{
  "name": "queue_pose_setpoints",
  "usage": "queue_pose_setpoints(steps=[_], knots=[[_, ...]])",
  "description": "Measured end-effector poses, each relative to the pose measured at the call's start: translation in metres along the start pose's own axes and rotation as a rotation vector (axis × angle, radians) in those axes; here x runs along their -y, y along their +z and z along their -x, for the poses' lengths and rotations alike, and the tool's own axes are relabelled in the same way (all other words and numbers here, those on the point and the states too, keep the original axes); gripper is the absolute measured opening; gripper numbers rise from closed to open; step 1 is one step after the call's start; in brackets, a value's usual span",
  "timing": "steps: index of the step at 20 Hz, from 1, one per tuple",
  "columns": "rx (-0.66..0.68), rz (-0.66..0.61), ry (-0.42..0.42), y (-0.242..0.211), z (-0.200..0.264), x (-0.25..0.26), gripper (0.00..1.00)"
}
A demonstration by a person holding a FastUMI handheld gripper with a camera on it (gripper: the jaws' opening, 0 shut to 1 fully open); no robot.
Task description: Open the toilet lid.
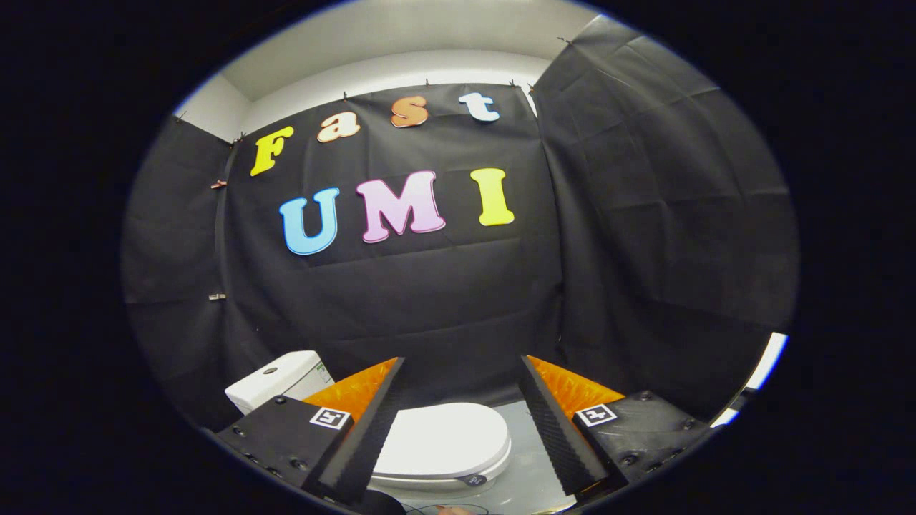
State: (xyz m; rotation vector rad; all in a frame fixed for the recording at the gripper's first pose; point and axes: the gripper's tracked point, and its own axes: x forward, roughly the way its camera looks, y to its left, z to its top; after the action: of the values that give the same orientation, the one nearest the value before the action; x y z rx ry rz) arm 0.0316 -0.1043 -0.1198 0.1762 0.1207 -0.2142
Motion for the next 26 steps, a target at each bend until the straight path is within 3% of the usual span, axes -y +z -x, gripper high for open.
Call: queue_pose_setpoints(steps=[11,19,26], knots=[[-0.242,-0.228,-0.031,-0.155,-0.068,0.056,0.99],[-0.392,-0.373,-0.055,-0.248,-0.104,0.064,0.99],[-0.499,-0.47,-0.077,-0.325,-0.11,0.075,0.99]])
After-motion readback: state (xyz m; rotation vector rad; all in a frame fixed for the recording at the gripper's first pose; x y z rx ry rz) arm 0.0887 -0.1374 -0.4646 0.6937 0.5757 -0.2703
